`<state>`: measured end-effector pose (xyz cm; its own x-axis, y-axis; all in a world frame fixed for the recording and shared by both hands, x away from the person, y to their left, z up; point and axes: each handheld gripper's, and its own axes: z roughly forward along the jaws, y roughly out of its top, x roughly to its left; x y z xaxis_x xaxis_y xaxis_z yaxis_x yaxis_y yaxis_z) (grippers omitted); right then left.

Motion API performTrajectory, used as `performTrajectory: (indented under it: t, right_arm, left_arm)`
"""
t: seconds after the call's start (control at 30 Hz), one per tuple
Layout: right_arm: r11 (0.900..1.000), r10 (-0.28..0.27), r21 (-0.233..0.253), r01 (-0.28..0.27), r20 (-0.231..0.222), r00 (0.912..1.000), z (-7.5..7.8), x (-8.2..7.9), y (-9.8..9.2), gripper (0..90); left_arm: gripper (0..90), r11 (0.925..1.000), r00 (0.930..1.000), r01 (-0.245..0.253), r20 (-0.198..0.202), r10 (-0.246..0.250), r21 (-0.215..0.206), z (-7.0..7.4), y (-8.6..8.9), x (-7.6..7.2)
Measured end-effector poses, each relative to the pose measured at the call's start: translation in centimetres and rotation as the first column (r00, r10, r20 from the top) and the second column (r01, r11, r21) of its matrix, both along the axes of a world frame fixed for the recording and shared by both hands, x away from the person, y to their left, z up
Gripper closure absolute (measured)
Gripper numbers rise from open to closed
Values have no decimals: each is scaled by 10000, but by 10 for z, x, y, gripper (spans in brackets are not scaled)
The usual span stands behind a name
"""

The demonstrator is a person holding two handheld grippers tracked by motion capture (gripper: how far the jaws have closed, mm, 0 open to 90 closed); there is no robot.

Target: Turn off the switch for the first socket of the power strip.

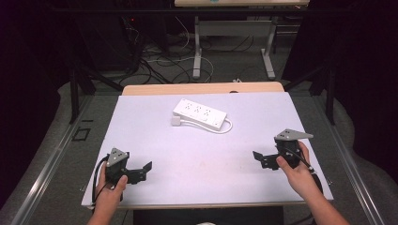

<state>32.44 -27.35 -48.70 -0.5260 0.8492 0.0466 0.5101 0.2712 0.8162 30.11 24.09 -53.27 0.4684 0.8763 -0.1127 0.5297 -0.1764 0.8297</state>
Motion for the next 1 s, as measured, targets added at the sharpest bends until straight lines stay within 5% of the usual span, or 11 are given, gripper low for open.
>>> performTrajectory:
  t: [0.57, 1.0]
  right_arm:
    - [9959, -889, 122, 894, -395, 9953, -43, -3, -38, 0]
    - [9856, -1679, 169, 1685, -301, 9853, -60, -4, -60, 0]
  left_arm:
    - [2, 10000, 10000, -3, 1, 3, 94, -1, 0, 1]
    - [2, 10000, 10000, -26, -32, 26, 19, -1, 0, 1]
